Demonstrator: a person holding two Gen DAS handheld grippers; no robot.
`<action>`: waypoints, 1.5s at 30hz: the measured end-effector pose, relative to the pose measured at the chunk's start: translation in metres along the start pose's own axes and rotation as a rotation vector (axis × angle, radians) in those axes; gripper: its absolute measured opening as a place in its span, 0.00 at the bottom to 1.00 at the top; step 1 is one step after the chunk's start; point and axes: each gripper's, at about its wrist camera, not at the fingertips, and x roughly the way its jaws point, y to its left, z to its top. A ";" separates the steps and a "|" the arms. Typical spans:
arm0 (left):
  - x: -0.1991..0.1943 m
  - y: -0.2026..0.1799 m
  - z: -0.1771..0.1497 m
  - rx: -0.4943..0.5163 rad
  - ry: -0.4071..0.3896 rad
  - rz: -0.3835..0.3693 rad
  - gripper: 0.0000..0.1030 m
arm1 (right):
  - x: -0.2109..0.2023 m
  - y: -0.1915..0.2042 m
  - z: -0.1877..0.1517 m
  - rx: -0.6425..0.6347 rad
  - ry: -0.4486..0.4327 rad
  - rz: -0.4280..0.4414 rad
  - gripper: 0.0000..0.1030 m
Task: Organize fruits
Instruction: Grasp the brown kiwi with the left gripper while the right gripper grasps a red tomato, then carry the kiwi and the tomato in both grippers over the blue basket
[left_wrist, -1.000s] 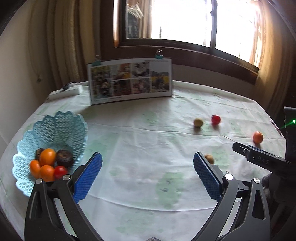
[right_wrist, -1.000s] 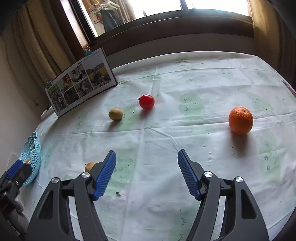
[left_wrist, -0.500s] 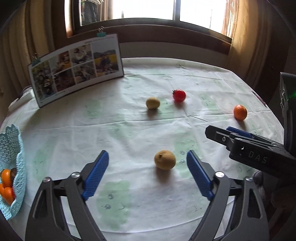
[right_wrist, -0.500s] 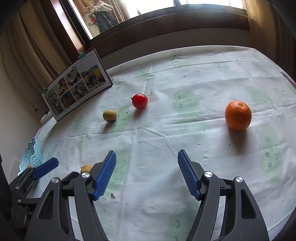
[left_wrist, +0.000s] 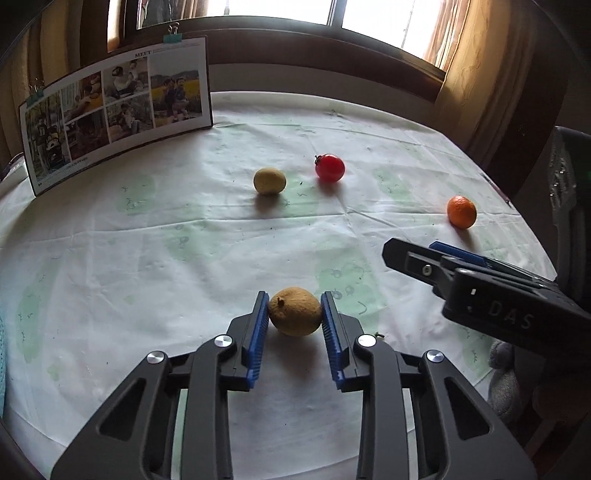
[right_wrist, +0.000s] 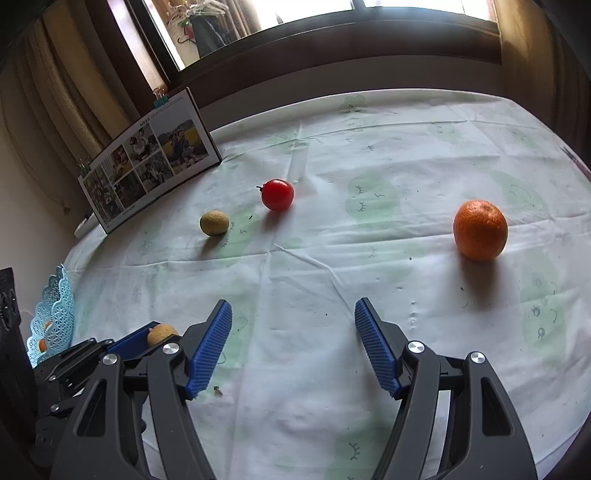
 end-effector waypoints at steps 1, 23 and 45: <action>-0.002 0.000 0.000 0.001 -0.008 0.003 0.28 | 0.001 0.002 0.002 -0.015 0.000 -0.009 0.67; -0.024 0.033 0.008 -0.105 -0.109 0.120 0.28 | 0.077 0.030 0.080 -0.169 -0.003 -0.100 0.50; -0.024 0.034 0.007 -0.114 -0.110 0.137 0.28 | 0.070 0.029 0.079 -0.157 0.003 -0.085 0.28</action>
